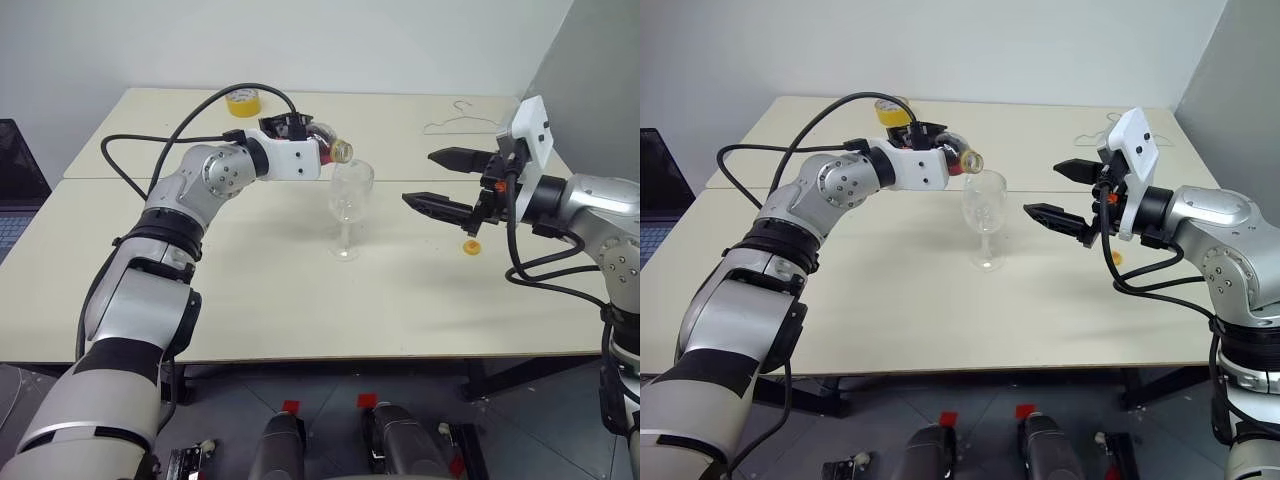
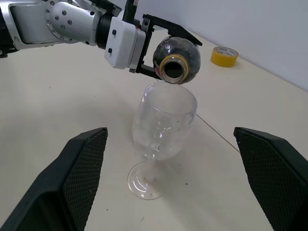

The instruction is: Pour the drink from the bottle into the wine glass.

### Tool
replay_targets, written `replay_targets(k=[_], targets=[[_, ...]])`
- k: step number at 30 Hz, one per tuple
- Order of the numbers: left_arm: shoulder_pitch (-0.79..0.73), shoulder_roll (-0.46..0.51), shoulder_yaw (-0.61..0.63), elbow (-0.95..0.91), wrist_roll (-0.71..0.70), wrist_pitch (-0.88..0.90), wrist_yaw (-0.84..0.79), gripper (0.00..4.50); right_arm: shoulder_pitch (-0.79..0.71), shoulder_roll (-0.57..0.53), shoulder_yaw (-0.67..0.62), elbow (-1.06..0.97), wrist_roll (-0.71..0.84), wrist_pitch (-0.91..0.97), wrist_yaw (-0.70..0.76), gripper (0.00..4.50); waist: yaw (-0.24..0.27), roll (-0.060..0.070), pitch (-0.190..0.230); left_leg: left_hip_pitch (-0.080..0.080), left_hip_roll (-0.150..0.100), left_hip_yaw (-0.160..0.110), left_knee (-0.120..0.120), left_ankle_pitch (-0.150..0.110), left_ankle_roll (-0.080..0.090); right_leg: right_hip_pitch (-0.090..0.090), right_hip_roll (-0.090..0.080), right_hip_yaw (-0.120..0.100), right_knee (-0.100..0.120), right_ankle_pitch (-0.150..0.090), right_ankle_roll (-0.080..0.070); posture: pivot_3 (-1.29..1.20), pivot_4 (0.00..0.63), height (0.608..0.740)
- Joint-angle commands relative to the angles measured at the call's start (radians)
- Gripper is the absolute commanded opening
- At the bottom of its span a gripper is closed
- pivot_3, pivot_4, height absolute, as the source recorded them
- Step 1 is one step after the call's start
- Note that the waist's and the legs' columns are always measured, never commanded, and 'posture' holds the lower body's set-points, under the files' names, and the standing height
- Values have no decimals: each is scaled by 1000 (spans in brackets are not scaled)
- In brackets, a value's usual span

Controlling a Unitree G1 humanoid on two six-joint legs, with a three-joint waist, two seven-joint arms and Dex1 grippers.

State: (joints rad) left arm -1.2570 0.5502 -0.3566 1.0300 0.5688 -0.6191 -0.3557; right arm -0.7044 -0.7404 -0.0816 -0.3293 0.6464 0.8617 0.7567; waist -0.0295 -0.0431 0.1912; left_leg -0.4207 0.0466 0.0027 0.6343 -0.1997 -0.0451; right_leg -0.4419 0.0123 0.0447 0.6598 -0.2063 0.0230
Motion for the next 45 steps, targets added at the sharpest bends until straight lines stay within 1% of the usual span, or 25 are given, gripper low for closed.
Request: replay_targets(k=[1,21,45], targets=[[-58,22,4,-21,15,-31,67,2930,-6,-7,-24,-28,4,-11,-8,4500,0,0,0,0,0,0,0,0,0,0,0,0,0,0,0,0,150,740],[-80,44,-20,4,76,-65,126,2930,-4,3,-15,-23,-2,-22,-7,4500,0,0,0,0,0,0,3,0,0,0,0,0,3,0,0,0,150,740],[-90,44,-33,31,106,-75,142,2930,0,10,-16,-20,-5,-30,-13,4500,0,0,0,-1,0,0,6,0,0,0,0,0,4,0,0,0,150,740]])
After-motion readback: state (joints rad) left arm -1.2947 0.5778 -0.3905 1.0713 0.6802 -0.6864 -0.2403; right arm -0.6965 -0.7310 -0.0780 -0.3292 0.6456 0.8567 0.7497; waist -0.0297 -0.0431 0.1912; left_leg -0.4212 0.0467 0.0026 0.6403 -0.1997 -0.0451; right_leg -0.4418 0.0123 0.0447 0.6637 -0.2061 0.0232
